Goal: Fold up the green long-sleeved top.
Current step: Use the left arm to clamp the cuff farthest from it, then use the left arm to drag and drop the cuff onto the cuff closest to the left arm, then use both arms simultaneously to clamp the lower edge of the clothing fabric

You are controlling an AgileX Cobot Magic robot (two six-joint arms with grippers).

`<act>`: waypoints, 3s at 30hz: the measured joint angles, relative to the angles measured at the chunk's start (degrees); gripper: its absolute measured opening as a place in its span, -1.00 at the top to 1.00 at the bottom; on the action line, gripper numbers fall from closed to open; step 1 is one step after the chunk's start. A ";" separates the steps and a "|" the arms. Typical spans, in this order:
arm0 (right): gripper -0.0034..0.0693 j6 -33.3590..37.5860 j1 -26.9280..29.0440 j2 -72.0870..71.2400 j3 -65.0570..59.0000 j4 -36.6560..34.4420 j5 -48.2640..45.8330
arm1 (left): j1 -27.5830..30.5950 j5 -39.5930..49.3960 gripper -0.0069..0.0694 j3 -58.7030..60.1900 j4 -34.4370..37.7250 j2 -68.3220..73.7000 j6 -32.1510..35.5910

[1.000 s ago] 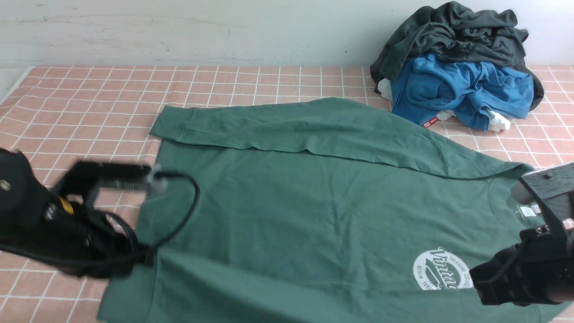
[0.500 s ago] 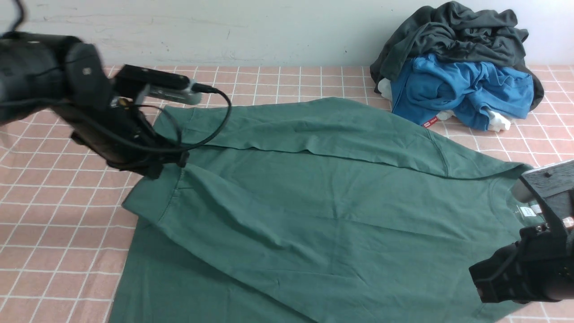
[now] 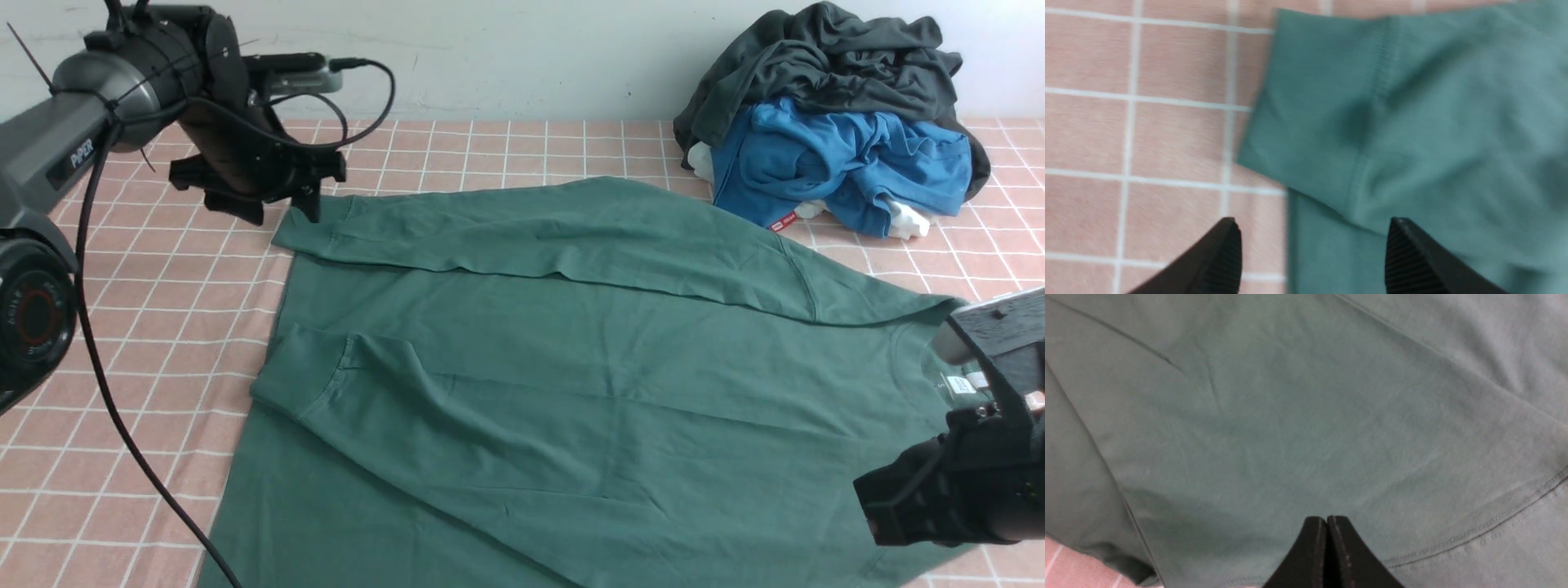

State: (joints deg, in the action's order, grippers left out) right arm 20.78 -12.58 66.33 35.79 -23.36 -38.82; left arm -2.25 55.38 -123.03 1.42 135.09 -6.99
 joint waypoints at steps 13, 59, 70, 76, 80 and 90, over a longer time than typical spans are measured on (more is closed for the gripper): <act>0.94 0.02 0.00 2.74 0.00 0.00 1.21 | 1.33 -10.27 0.47 -2.35 -0.23 7.71 -1.64; 0.94 0.28 0.00 2.75 0.00 -2.46 -3.37 | -14.48 -2.06 -0.41 68.22 -6.93 -50.10 16.08; 0.94 6.10 0.00 2.75 0.00 -7.12 -7.86 | -20.10 -8.40 -0.42 90.30 -5.67 -54.56 50.80; 0.94 9.91 0.00 2.75 0.00 -9.78 -9.06 | -20.11 -17.60 -0.17 94.54 -5.05 -55.05 53.93; 0.94 11.58 0.00 2.15 0.00 -10.01 -9.67 | -20.22 -18.64 0.36 95.12 -4.88 -55.73 55.03; 0.92 25.31 0.00 -11.58 0.00 -9.02 -9.47 | -20.22 -11.20 0.80 91.14 -4.20 -69.66 42.35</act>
State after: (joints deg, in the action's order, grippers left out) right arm 46.09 -12.58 54.74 35.79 -32.38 -48.29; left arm -22.48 44.18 -31.89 -2.77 65.44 35.36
